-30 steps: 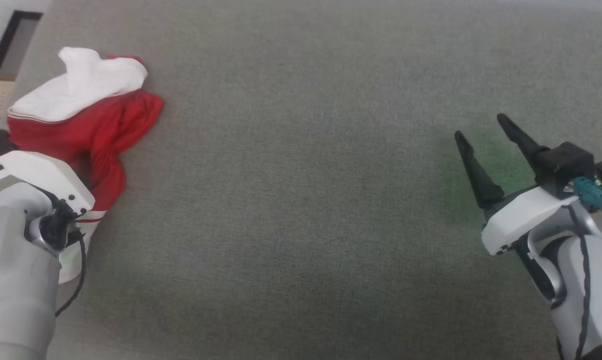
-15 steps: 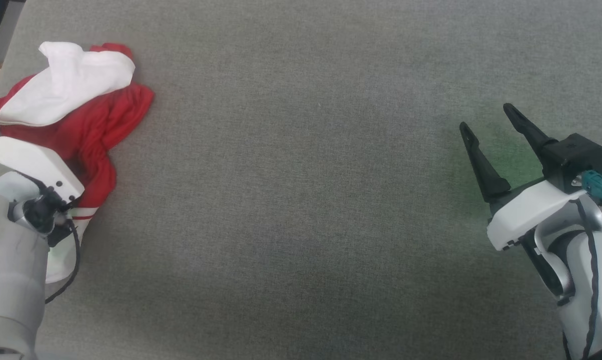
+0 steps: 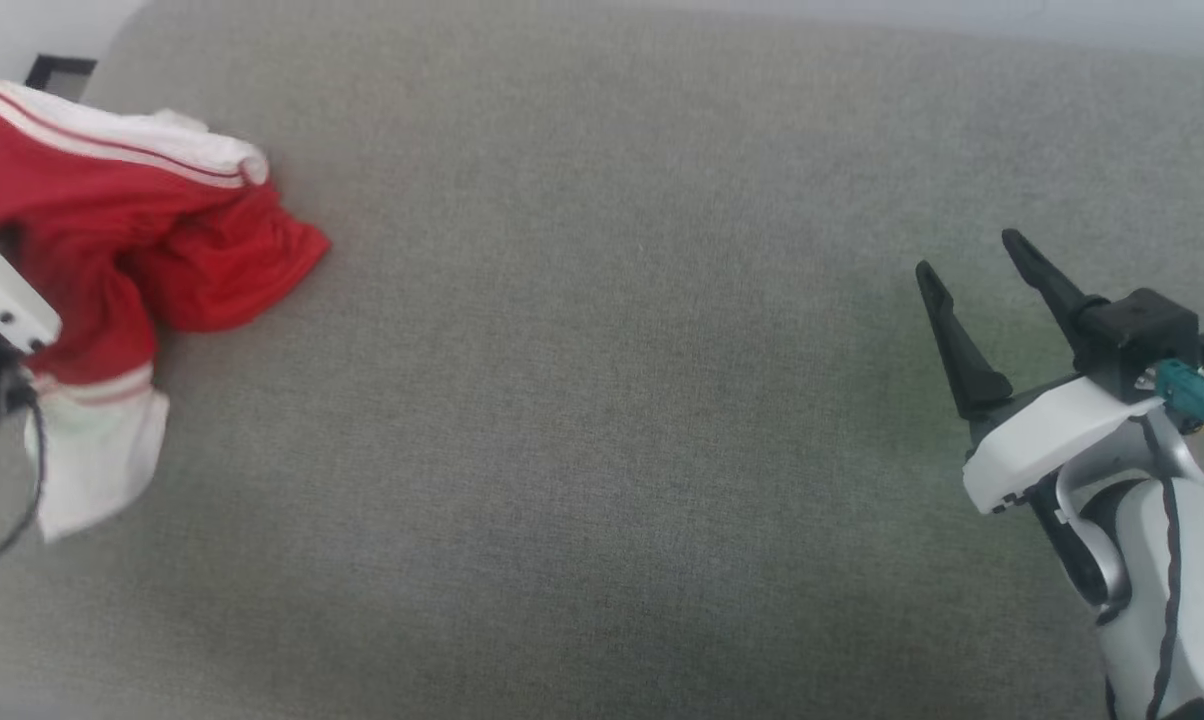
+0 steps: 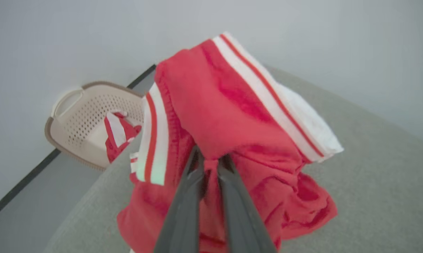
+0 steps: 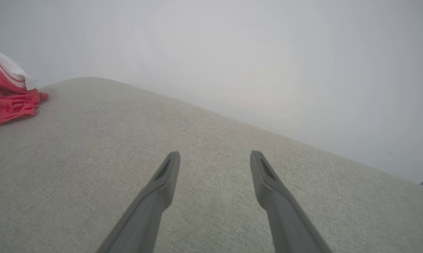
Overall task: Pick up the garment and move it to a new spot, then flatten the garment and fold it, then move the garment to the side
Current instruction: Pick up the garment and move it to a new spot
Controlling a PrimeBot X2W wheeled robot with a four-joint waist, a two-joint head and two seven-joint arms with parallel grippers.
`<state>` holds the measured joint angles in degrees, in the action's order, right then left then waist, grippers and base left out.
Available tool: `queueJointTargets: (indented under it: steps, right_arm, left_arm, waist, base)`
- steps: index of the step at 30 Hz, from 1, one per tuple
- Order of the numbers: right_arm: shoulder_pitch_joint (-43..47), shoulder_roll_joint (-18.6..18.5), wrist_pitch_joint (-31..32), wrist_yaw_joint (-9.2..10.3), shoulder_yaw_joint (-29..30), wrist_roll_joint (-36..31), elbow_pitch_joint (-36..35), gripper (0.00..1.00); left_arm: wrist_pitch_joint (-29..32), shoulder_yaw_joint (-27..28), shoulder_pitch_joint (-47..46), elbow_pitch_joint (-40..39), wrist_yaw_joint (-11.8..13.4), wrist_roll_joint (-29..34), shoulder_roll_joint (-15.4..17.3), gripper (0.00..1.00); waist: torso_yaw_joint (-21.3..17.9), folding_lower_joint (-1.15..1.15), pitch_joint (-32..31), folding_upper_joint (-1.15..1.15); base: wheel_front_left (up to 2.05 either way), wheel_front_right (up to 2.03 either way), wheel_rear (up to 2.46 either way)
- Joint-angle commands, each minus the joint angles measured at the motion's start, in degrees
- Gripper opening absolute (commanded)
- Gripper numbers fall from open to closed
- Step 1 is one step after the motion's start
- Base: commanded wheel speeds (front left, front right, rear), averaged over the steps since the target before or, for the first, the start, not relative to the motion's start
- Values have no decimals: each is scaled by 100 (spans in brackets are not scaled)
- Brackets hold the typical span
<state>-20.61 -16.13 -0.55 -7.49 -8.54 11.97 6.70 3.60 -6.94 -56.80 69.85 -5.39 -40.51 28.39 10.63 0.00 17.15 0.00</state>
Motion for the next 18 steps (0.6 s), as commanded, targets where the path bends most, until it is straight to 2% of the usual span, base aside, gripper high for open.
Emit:
queueJointTargets:
  steps: [1,8,18]
  right_arm:
    - [47,43,-48,-1,22,13,21,100]
    - [170,215,-229,-1,54,11,223,100]
    - [254,411,-456,-1,144,27,393,100]
  left_arm:
    - [-96,-21,-106,-59,-34,82,72,0]
    - [-524,-274,-406,-565,-150,297,365,0]
    - [-54,-653,-590,-1788,-198,421,540,0]
  waist:
    - [-4,0,-120,0]
    - [-31,0,-552,0]
    - [-131,0,-1040,0]
  base:
    - [0,0,0]
    - [0,0,0]
    - [0,0,0]
